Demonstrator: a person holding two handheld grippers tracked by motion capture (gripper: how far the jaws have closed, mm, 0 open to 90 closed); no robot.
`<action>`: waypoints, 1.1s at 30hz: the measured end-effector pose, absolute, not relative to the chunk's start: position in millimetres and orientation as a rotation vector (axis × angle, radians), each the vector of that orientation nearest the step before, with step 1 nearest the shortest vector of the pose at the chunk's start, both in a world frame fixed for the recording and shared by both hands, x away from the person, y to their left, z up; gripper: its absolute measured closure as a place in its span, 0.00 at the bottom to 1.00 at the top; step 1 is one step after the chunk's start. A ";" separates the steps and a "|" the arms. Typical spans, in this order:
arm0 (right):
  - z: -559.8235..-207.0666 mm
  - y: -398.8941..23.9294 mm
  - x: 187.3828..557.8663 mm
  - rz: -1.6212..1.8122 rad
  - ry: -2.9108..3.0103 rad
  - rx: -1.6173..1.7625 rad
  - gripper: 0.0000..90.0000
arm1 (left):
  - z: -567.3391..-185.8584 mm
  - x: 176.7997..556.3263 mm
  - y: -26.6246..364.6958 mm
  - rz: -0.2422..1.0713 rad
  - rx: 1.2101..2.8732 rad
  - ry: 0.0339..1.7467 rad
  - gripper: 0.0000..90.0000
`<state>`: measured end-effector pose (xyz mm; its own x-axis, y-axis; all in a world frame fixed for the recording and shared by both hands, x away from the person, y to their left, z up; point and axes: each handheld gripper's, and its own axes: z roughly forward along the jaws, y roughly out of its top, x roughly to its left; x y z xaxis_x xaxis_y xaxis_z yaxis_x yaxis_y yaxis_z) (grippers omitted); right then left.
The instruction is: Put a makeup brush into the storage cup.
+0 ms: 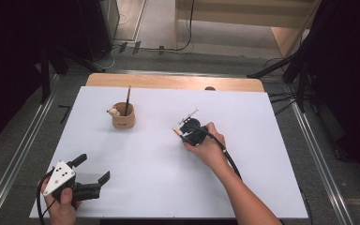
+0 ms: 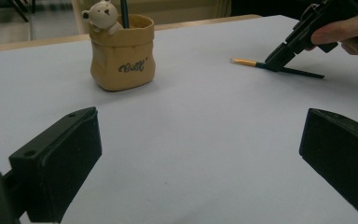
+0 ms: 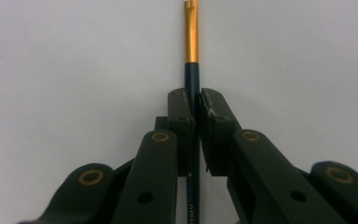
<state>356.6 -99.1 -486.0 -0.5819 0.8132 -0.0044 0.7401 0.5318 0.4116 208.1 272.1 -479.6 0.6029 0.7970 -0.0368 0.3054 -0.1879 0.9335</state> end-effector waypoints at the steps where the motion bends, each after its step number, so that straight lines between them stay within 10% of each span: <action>1: -486.1 -99.0 355.6 0.563 2.568 1.312 0.94 | -479.5 208.6 269.9 0.568 1.758 0.903 0.00; 33: -454.3 -165.5 289.8 1.247 2.249 1.308 0.94 | -454.3 244.5 174.7 0.464 1.735 0.749 0.00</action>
<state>289.8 -165.5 -454.3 -0.5629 0.8050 0.1876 0.5856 0.2282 0.7778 244.5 174.7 -454.3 0.7198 0.6908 -0.0682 0.2475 -0.1635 0.9550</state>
